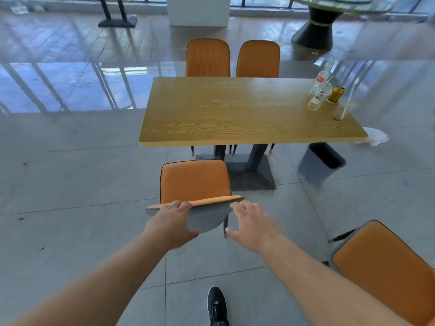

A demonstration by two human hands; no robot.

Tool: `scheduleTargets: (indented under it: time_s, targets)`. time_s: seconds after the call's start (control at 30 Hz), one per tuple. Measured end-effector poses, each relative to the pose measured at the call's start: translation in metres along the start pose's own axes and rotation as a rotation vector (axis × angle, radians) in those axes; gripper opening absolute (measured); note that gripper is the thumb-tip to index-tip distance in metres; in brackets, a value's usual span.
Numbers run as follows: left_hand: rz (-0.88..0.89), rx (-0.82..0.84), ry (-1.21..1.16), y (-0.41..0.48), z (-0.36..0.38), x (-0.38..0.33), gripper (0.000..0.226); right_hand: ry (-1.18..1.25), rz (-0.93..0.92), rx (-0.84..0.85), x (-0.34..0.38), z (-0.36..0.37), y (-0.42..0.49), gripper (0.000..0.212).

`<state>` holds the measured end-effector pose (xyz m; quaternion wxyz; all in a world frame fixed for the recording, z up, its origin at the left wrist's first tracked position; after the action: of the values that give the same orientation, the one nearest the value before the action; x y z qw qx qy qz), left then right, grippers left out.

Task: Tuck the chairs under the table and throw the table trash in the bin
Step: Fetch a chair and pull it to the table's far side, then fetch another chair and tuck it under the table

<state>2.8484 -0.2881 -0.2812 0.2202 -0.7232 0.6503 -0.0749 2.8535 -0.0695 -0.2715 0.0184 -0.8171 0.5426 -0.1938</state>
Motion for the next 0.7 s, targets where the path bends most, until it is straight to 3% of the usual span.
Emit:
scheduleTargets:
  time_s: [0.37,0.53,0.7]
  targets:
    - [0.371,-0.06,0.009,-0.183,-0.011,-0.202,0.087,-0.088,0.252,-0.201,-0.07,-0.089,-0.284,0.071]
    - [0.508,-0.152,0.043,-0.276,-0.015,-0.341,0.087,-0.114,0.369,-0.374,-0.134,-0.143,-0.439,0.068]
    - [0.644,-0.162,0.089,-0.392,0.041,-0.5,0.086,-0.175,0.483,-0.42,-0.218,-0.151,-0.618,0.062]
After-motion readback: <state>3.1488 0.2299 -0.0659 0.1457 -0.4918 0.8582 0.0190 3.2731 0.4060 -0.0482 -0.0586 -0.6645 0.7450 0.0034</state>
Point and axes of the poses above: each hand's wrist, its own y-axis towards the middle knuckle, its own z-axis out of the palm, x = y × z, the point moved 8 cm from there along y, towards the middle knuckle, and after that the axes turned 11 degrees about -z, right-handed, at the moved point
